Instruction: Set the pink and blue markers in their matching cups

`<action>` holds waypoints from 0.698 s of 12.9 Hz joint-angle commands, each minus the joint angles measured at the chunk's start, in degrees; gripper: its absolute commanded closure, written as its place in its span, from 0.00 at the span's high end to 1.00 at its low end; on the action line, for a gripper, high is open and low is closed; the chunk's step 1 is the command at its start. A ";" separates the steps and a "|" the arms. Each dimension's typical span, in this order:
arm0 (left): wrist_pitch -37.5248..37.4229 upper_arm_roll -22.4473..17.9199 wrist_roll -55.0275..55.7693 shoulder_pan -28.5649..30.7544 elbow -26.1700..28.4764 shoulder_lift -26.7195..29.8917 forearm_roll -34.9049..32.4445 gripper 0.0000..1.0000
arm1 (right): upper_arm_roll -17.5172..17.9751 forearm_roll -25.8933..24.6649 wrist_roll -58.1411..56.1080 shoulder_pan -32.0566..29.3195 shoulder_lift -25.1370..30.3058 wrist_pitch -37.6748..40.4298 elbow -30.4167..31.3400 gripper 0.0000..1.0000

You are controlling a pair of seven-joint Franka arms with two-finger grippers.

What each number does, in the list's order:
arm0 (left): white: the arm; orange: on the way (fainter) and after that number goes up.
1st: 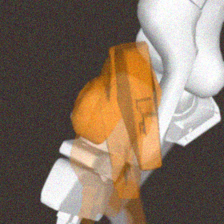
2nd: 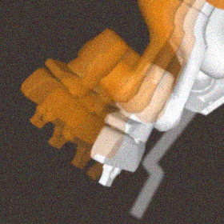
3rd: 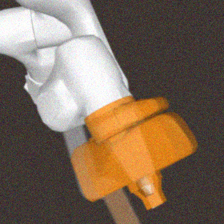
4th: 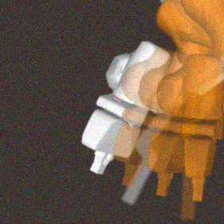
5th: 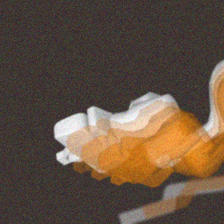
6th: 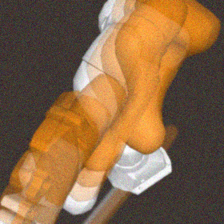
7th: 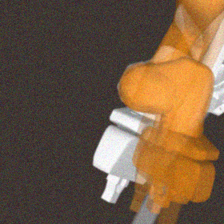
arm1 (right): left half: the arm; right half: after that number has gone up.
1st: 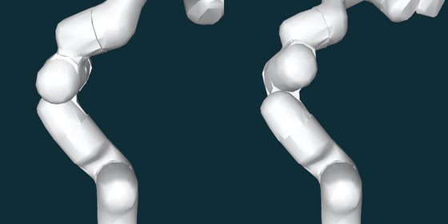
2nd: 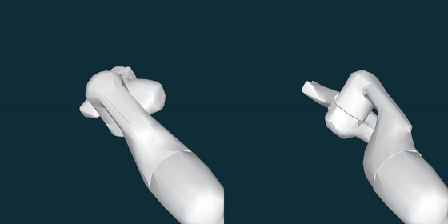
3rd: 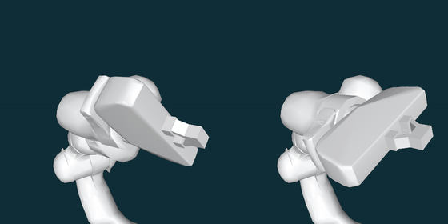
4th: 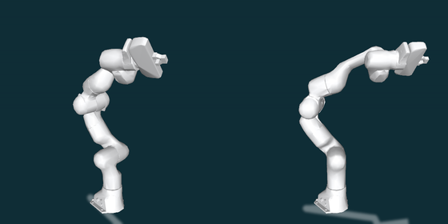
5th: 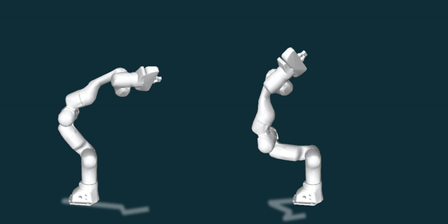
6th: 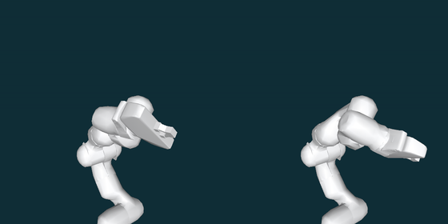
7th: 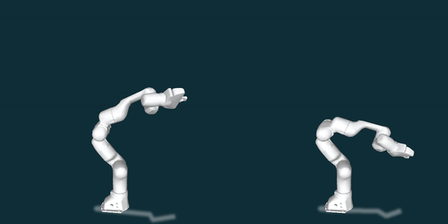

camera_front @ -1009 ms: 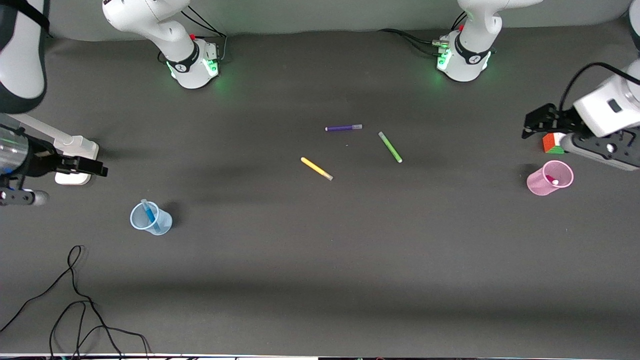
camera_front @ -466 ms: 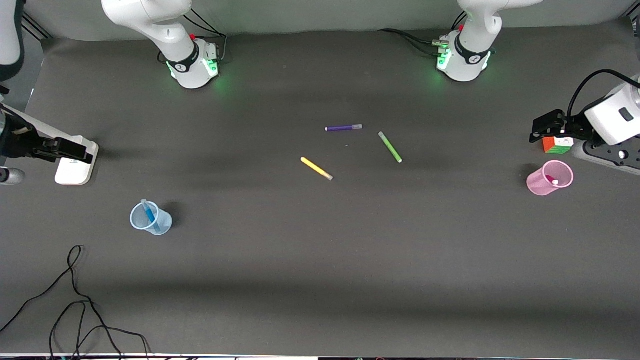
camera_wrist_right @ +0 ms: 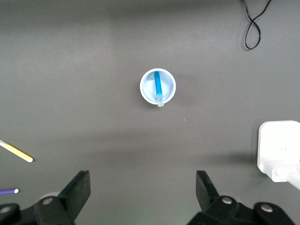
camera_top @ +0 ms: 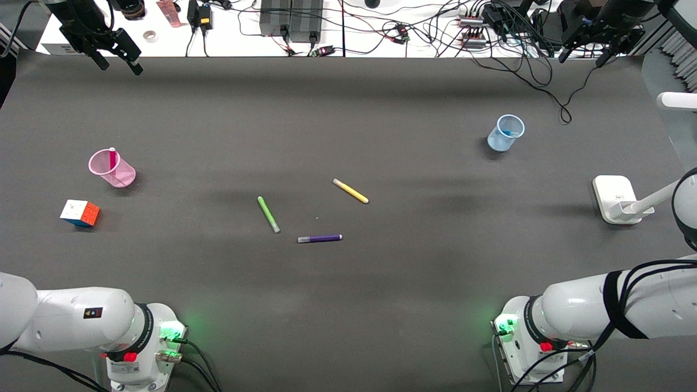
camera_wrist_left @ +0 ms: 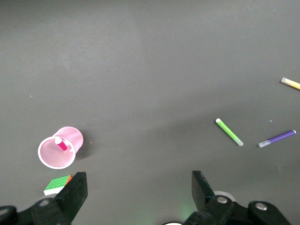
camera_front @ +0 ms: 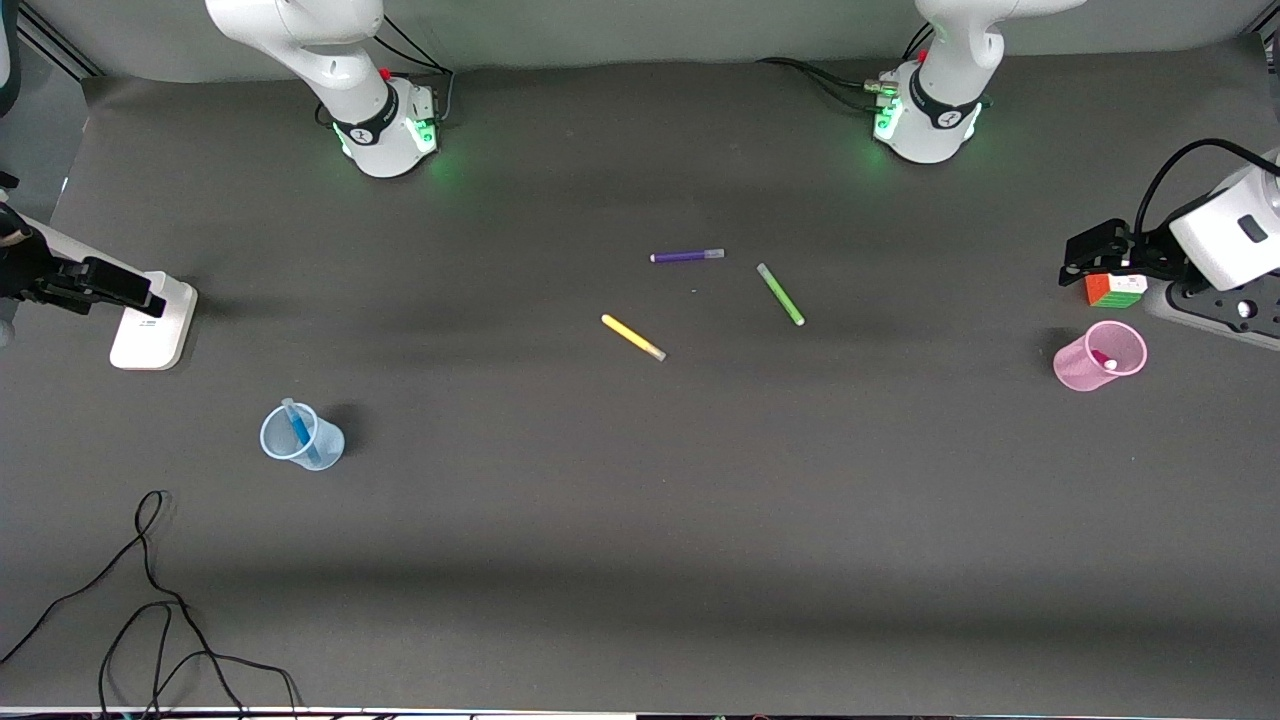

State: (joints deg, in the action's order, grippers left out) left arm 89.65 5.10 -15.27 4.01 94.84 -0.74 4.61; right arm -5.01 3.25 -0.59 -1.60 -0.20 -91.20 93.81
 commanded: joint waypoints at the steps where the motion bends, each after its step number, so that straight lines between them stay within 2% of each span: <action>1: -1.23 0.26 1.73 -0.49 -0.71 0.03 -0.48 1.00 | 0.87 -1.84 1.21 -0.25 0.20 -0.29 -0.38 1.00; 6: -0.62 1.05 12.26 -3.91 -0.80 -0.32 -4.17 1.00 | 3.25 -1.84 1.20 -1.92 0.55 -0.11 -0.03 1.00; 9: -0.09 1.05 13.69 -4.62 -1.58 -1.81 -6.19 1.00 | 3.86 -1.84 1.03 -2.54 0.64 0.94 -0.03 1.00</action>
State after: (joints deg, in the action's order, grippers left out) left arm 89.71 6.59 -3.24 0.09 94.81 -1.35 0.45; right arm -2.39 2.74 -0.58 -3.22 -0.22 -90.95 93.67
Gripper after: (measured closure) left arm 0.000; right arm 0.000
